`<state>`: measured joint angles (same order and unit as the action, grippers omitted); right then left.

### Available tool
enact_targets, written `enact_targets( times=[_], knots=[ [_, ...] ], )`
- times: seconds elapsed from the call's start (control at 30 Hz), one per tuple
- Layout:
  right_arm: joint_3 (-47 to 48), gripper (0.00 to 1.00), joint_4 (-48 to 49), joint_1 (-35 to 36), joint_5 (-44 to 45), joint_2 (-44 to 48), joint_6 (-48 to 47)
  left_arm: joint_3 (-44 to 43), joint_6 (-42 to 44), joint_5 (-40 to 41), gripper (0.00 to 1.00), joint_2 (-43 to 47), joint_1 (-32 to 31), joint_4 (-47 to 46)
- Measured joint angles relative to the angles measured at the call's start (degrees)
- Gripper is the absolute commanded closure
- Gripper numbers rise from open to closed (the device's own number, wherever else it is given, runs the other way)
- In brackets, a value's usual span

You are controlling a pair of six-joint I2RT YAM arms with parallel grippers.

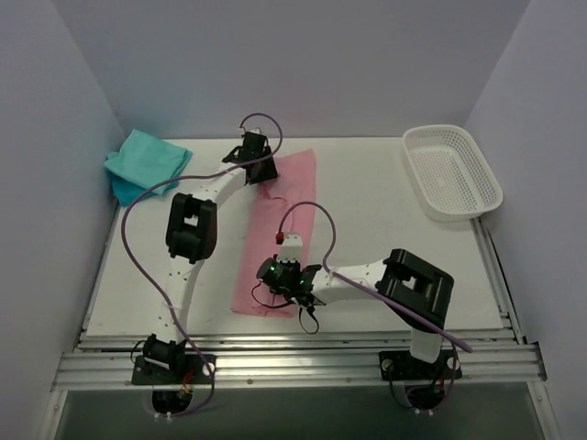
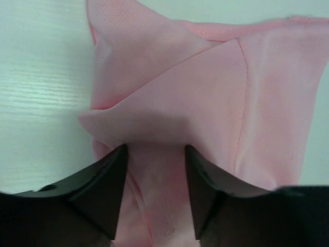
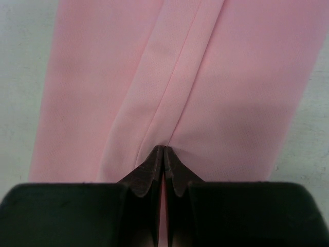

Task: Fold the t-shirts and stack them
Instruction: Rotate the tshirt 90 degrees

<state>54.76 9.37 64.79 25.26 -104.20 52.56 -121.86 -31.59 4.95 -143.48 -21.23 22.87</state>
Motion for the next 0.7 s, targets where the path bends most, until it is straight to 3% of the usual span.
enact_targets(
  times=[0.13,0.4,0.57,0.63,0.67,0.7],
  knots=[
    [0.9,1.0,-1.7,0.9,1.8,-0.5,0.8,-4.8,1.8,-1.3,0.24,-1.8,1.0,3.2],
    [-1.3,1.0,-9.0,1.0,5.6,2.9,3.1,-17.1,6.2,-0.7,0.2,-5.4,1.8,12.9],
    [-3.3,0.98,-12.9,0.9,7.5,5.5,3.9,-18.2,8.8,0.1,0.16,-1.4,2.1,14.3],
    [-3.0,0.8,-13.9,1.0,8.3,5.5,3.9,-18.2,10.0,0.6,0.17,1.2,2.2,15.1],
    [-2.6,0.55,-14.6,1.2,8.9,5.5,3.9,-18.2,10.4,1.0,0.17,2.4,2.2,15.5],
    [-1.7,0.45,-15.9,1.5,10.0,5.4,3.8,-18.2,11.0,1.5,0.18,3.8,2.2,16.1]
  ],
)
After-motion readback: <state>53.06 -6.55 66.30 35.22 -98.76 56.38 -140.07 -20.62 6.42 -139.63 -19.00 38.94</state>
